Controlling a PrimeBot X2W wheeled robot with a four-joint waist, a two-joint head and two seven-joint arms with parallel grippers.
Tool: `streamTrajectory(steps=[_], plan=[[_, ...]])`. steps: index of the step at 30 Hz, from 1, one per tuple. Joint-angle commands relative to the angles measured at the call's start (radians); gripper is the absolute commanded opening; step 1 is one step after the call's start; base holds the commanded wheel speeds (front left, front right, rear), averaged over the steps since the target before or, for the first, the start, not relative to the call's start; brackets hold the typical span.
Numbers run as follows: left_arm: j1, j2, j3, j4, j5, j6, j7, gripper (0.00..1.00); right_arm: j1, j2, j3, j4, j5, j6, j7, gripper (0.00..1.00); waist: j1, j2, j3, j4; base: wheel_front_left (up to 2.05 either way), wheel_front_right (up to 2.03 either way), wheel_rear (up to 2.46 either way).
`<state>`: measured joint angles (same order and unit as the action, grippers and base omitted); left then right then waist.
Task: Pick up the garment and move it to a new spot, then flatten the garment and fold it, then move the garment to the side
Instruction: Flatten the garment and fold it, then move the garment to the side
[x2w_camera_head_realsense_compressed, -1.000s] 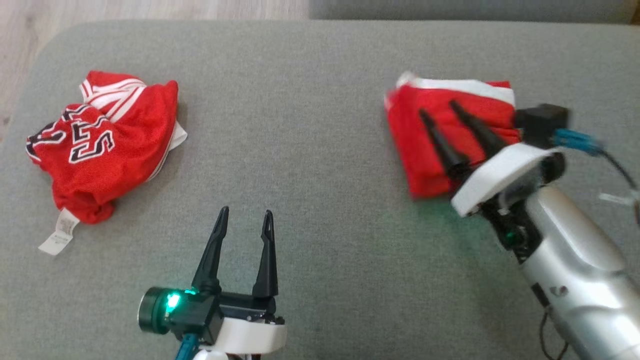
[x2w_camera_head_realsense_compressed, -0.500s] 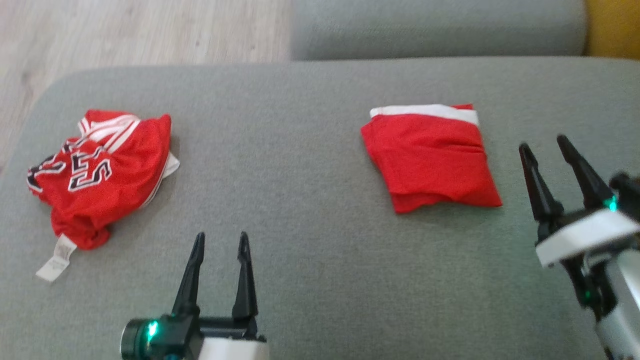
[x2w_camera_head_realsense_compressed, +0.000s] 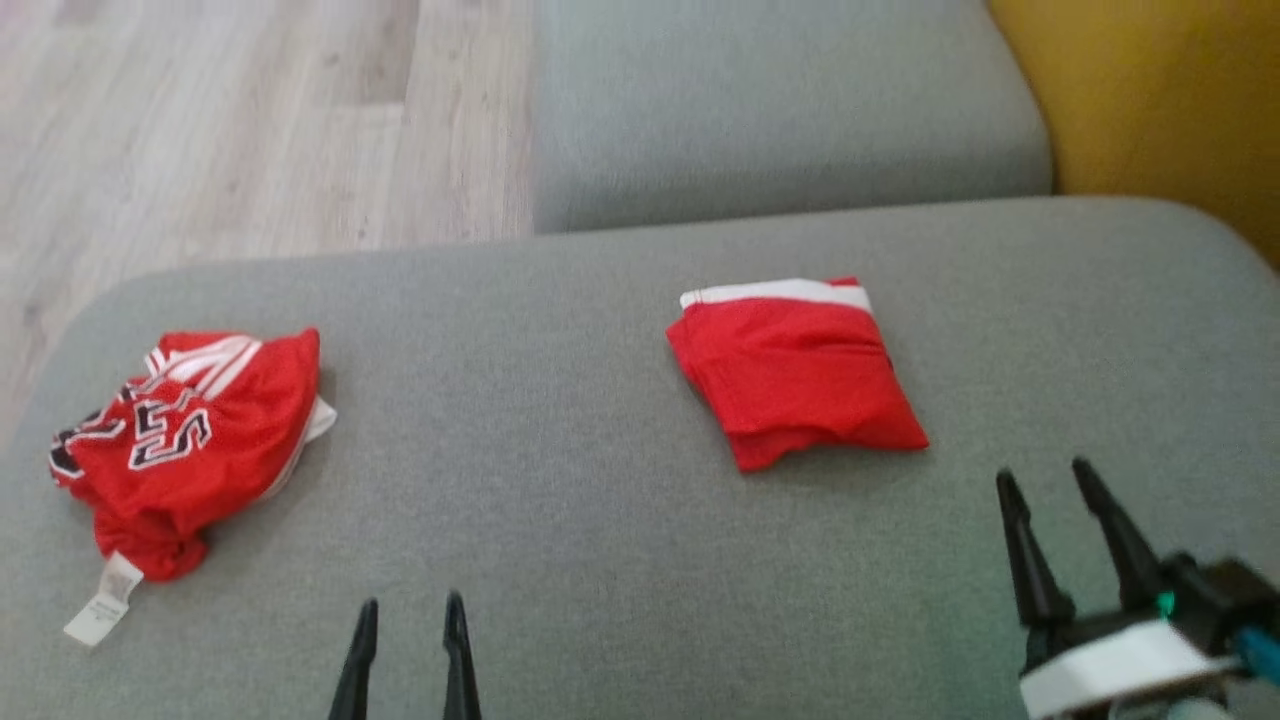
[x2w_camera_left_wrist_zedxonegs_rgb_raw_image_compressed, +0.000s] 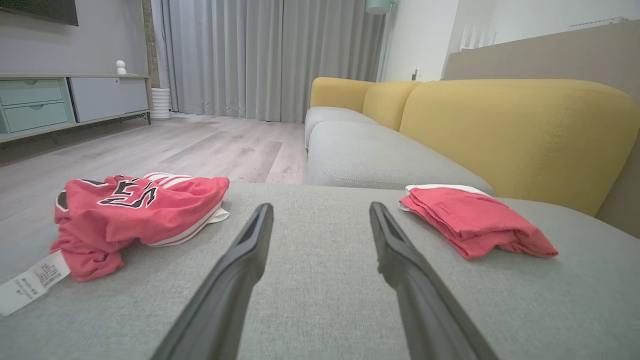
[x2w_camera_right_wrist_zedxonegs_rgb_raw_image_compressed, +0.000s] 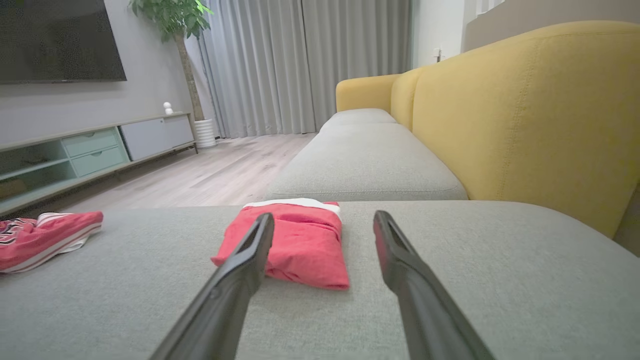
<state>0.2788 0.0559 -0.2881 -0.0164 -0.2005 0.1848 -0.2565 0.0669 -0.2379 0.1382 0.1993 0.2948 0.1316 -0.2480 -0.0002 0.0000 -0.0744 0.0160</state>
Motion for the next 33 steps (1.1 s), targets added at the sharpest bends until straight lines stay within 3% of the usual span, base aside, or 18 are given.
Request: streamTrajectory(steps=[1,9,22,33], plan=[[0.0,-0.006,0.033,-0.04,0.013,-0.002,-0.005,1.0,-0.001,0.0,0.004,-0.049,-0.011,-0.001,-0.013,1.0,0.0002,0.0,-0.027,-0.003,0.0,0.0,0.0],[0.053,-0.006,0.059,-0.034,0.02,-0.005,-0.005,1.0,0.115,0.045,0.018,-0.071,-0.027,-0.001,-0.014,1.0,0.0002,0.0,-0.074,-0.001,0.0,0.0,0.0],[0.052,-0.006,0.078,-0.009,0.045,-0.041,-0.005,1.0,0.111,0.057,0.042,-0.048,-0.022,-0.001,-0.014,1.0,0.0002,0.0,-0.083,0.005,0.0,0.0,0.0],[0.05,-0.006,0.077,-0.004,0.052,-0.045,-0.005,1.0,0.113,0.061,0.047,-0.043,-0.024,-0.001,-0.014,1.0,0.0002,0.0,-0.078,0.011,0.0,0.0,0.0]])
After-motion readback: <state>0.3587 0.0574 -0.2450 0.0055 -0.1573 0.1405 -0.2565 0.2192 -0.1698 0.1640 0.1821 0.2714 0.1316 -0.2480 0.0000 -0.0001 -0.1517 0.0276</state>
